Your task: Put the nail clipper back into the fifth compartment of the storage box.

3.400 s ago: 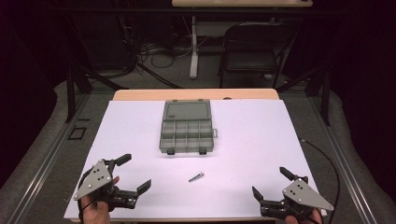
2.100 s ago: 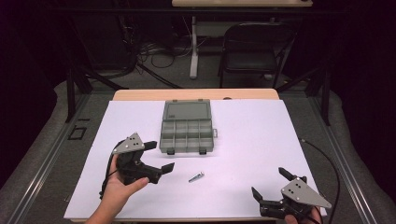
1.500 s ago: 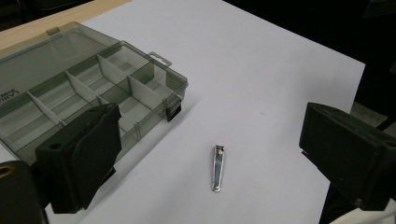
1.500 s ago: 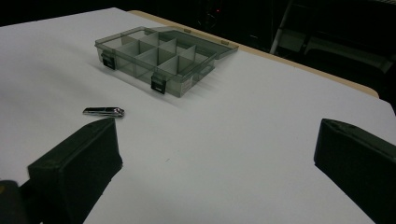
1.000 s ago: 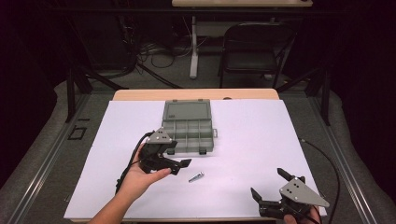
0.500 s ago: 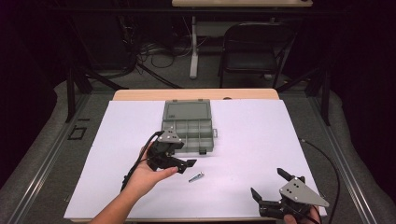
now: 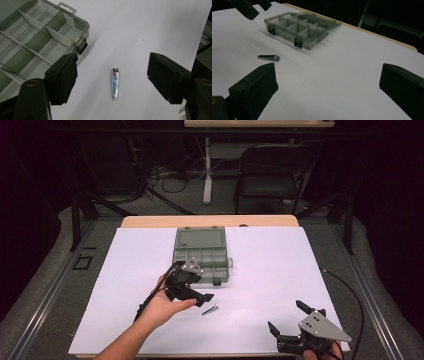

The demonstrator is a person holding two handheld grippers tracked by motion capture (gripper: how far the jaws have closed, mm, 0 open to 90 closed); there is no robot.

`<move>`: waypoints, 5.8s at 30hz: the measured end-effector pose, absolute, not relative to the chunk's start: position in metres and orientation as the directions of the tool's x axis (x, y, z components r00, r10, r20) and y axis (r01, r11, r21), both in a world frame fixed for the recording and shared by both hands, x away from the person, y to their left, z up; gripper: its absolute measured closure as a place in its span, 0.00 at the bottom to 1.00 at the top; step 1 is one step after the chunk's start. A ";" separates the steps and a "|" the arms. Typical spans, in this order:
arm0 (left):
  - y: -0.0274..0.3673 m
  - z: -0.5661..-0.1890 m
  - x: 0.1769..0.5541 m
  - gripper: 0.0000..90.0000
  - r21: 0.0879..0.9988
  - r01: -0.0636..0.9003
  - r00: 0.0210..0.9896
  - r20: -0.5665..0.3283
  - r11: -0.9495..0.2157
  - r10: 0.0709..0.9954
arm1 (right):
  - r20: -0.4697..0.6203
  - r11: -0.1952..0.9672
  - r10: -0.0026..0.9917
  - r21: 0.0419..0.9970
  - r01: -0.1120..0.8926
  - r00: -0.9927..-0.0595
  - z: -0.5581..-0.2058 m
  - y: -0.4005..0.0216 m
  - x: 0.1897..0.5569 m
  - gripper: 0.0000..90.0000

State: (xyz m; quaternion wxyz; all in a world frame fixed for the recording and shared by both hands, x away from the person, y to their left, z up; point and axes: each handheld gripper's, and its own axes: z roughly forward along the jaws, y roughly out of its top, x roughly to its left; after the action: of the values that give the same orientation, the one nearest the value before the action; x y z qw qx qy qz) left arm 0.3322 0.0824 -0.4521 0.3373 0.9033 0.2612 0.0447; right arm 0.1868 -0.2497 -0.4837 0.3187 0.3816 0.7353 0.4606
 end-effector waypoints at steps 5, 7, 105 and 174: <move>0.079 -0.456 0.335 0.29 0.607 0.449 0.861 -0.097 -0.656 0.499 | -0.117 0.285 0.854 0.921 0.267 -0.507 -0.484 -0.250 0.187 0.01; 0.077 -0.458 0.336 0.30 0.596 0.454 0.861 -0.100 -0.663 0.499 | -0.117 0.285 0.853 0.920 0.267 -0.509 -0.484 -0.249 0.187 0.01; 0.019 -0.528 0.353 0.87 0.314 0.500 0.864 -0.124 -0.807 0.487 | -0.117 0.293 0.849 0.916 0.274 -0.515 -0.488 -0.251 0.188 0.02; 0.041 -0.489 0.348 0.89 0.403 0.505 0.856 -0.120 -0.764 0.503 | -0.115 0.290 0.851 0.916 0.276 -0.513 -0.488 -0.250 0.188 0.02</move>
State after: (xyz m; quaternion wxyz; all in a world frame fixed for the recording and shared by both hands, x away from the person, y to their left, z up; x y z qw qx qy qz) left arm 0.3477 0.0409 -0.4895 0.2152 0.9390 0.2682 -0.0023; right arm 0.1879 -0.2495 -0.4876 0.3137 0.3811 0.7394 0.4579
